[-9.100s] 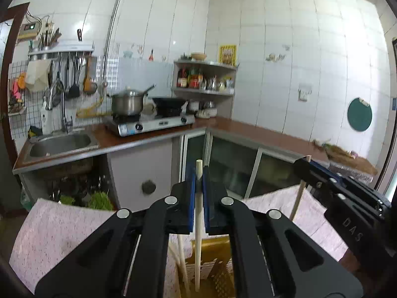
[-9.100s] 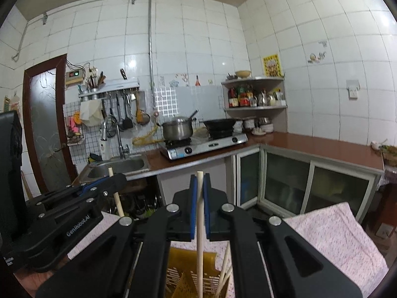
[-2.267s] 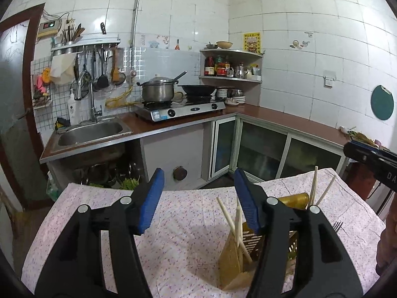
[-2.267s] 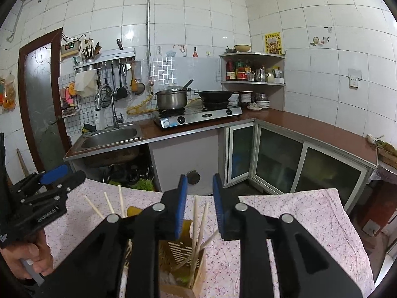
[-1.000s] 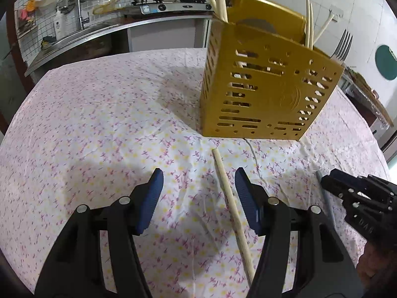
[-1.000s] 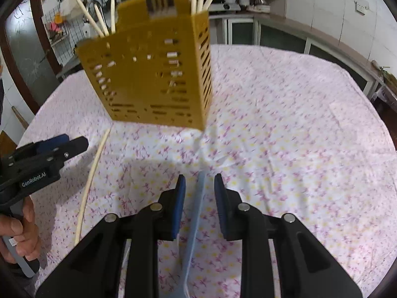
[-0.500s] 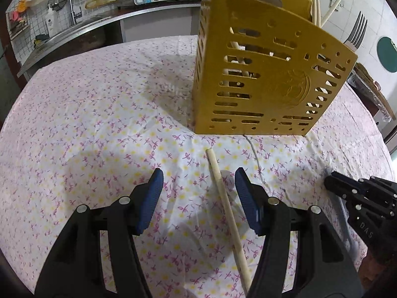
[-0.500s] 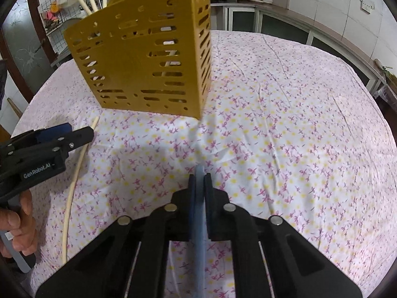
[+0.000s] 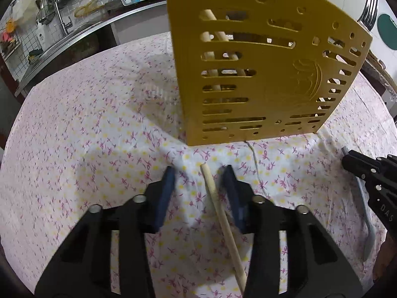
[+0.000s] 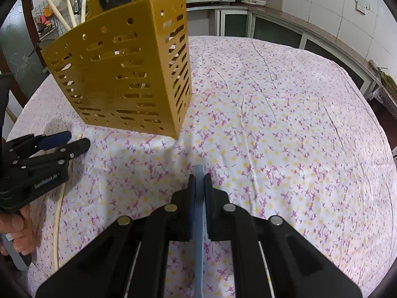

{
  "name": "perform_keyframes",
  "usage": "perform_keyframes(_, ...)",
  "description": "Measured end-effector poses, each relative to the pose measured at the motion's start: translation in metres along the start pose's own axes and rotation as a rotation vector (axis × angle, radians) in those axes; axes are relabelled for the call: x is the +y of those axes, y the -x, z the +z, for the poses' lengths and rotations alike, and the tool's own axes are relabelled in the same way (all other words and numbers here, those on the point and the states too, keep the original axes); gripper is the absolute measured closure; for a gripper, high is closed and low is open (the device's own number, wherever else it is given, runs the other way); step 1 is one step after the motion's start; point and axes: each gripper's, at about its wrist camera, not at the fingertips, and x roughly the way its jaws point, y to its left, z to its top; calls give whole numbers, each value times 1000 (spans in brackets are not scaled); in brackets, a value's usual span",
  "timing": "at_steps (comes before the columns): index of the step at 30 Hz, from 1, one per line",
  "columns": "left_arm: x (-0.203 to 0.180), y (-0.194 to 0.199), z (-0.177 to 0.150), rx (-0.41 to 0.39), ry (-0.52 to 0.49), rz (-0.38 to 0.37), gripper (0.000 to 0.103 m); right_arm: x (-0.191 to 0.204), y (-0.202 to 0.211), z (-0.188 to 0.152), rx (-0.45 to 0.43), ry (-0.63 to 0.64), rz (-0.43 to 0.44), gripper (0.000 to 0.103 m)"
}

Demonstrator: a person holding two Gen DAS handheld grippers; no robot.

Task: Organize utensils
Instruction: 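Lift the chopstick and blue-handled utensil and carry them toward the holder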

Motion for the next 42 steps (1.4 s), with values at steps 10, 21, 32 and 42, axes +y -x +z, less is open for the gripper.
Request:
perform_keyframes(10,17,26,-6,-26,52,-72,99,-5,14,4,-33,-7,14,96)
perform_keyframes(21,20,73,-9,-97,55,-108,99,-10,37,13,-93,-21,31,96)
perform_keyframes(32,28,141,5,-265,50,-105,99,-12,99,29,-254,-33,54,96)
perform_keyframes(42,35,188,9,-389,64,-97,99,-1,140,32,-356,-1,44,96)
